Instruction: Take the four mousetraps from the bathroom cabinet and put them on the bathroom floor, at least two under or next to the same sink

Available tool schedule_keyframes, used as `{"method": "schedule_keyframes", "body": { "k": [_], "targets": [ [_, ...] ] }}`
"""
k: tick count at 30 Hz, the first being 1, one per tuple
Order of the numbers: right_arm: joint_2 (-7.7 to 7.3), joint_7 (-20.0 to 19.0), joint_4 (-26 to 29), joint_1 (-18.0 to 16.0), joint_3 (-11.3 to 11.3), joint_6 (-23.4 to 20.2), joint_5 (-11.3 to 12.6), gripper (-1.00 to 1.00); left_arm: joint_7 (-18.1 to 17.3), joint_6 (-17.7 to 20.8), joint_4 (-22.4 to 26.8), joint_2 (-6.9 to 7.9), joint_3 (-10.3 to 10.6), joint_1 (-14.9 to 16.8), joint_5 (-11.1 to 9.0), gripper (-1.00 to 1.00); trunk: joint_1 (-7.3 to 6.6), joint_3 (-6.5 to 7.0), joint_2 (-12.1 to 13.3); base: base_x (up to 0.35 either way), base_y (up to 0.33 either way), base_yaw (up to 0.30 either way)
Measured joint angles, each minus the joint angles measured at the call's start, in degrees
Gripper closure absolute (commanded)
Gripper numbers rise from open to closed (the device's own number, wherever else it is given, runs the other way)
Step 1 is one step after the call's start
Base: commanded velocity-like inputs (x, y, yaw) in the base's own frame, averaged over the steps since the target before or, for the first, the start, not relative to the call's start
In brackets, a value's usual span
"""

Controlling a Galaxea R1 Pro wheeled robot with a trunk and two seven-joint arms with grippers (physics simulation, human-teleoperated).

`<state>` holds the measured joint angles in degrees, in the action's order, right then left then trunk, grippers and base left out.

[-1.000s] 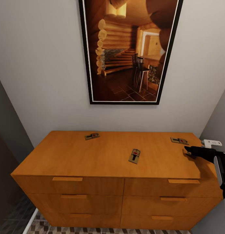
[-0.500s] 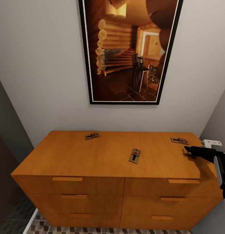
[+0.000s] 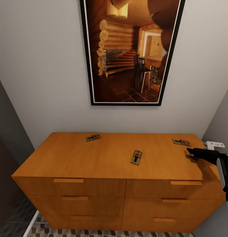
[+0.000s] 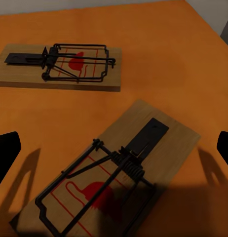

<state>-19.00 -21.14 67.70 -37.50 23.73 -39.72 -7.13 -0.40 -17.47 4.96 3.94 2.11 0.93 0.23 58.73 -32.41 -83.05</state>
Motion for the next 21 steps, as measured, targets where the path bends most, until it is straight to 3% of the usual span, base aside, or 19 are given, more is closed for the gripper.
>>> {"method": "schedule_keyframes", "body": {
  "k": [21],
  "targets": [
    [0.03,0.0,0.0,0.0,0.0,0.0,0.0,-1.00,0.0,0.0,0.0,0.00,0.1,0.0,0.0,-1.00,0.00,0.00,0.0,-0.001,0.000,0.000]
  ]
}}
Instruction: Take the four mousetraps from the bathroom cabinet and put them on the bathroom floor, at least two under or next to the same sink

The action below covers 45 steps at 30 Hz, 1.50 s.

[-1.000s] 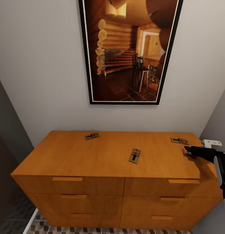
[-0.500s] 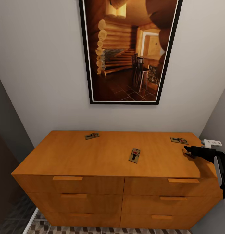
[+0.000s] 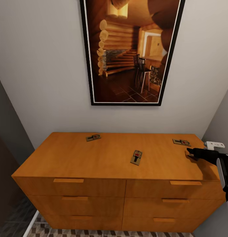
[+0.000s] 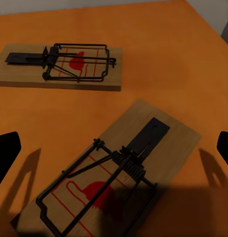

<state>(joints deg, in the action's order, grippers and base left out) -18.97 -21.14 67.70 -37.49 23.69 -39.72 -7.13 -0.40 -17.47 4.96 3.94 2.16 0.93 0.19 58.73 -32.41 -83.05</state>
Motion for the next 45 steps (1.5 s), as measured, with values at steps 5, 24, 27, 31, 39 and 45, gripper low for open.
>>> {"method": "schedule_keyframes", "body": {
  "k": [5,24,27,31,39,45],
  "targets": [
    [-0.01,0.0,0.0,0.0,0.0,0.0,0.0,-1.00,0.0,0.0,0.0,0.03,0.0,0.0,0.0,-1.00,0.00,0.00,0.0,-0.011,0.000,0.000],
    [0.02,0.0,0.0,0.0,0.0,0.0,0.0,-1.00,0.0,0.0,0.0,0.07,-0.1,0.0,0.0,-1.00,0.00,0.00,0.0,-0.021,0.000,0.000],
    [0.01,0.0,0.0,0.0,0.0,0.0,0.0,-1.00,0.0,0.0,0.0,0.08,0.0,0.0,0.0,-1.00,0.00,0.00,0.0,0.000,0.000,0.000],
    [0.04,0.0,0.0,0.0,0.0,0.0,0.0,-1.00,0.0,0.0,0.0,0.09,0.0,0.0,0.0,-1.00,0.00,0.00,0.0,0.000,0.000,0.000],
    [0.22,0.0,-0.1,0.0,0.0,0.0,0.0,-1.00,0.0,0.0,0.0,0.09,-0.1,0.0,0.0,-1.00,0.00,0.00,0.0,0.000,0.000,0.000],
    [0.24,0.0,-0.6,0.0,0.0,0.0,0.0,-1.00,0.0,0.0,0.0,0.04,-0.1,0.0,0.0,-1.00,0.00,0.00,0.0,0.000,0.000,0.000]
  ]
}}
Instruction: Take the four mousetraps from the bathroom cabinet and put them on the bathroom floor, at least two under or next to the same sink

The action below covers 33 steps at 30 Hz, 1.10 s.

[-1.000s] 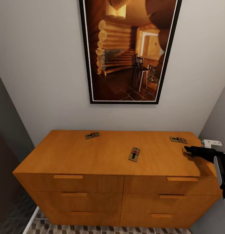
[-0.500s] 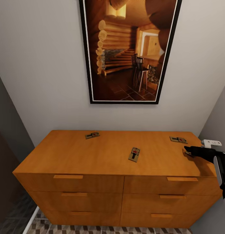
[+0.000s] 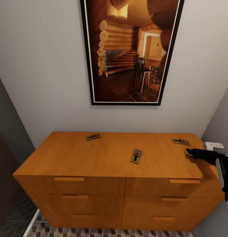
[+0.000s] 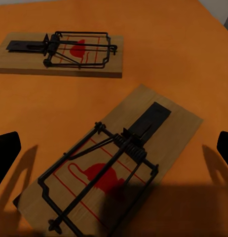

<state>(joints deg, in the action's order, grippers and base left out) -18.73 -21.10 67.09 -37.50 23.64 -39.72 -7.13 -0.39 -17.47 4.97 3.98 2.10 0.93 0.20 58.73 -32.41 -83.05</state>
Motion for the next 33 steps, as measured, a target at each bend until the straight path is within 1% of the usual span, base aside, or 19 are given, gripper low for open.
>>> {"method": "schedule_keyframes", "body": {
  "k": [33],
  "targets": [
    [-0.01,0.0,-0.3,0.0,0.1,0.0,0.0,-1.00,0.0,0.0,0.0,-0.04,0.0,0.0,0.0,-1.00,0.00,0.00,0.0,0.000,0.000,0.000]
  ]
}}
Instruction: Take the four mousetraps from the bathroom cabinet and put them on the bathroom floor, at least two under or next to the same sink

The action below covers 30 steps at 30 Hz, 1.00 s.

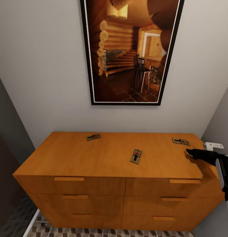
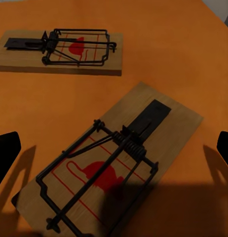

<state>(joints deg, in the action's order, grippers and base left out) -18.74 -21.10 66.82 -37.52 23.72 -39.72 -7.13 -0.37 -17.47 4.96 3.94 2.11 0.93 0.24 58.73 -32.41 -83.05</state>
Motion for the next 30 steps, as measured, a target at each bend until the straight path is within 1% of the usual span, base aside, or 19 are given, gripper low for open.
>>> {"method": "schedule_keyframes", "body": {
  "k": [30],
  "targets": [
    [0.00,0.0,0.0,0.0,-0.1,0.0,0.0,-1.00,0.0,0.0,0.0,0.00,0.0,0.0,0.0,-1.00,0.00,0.00,0.0,0.000,0.000,0.000]
  ]
}}
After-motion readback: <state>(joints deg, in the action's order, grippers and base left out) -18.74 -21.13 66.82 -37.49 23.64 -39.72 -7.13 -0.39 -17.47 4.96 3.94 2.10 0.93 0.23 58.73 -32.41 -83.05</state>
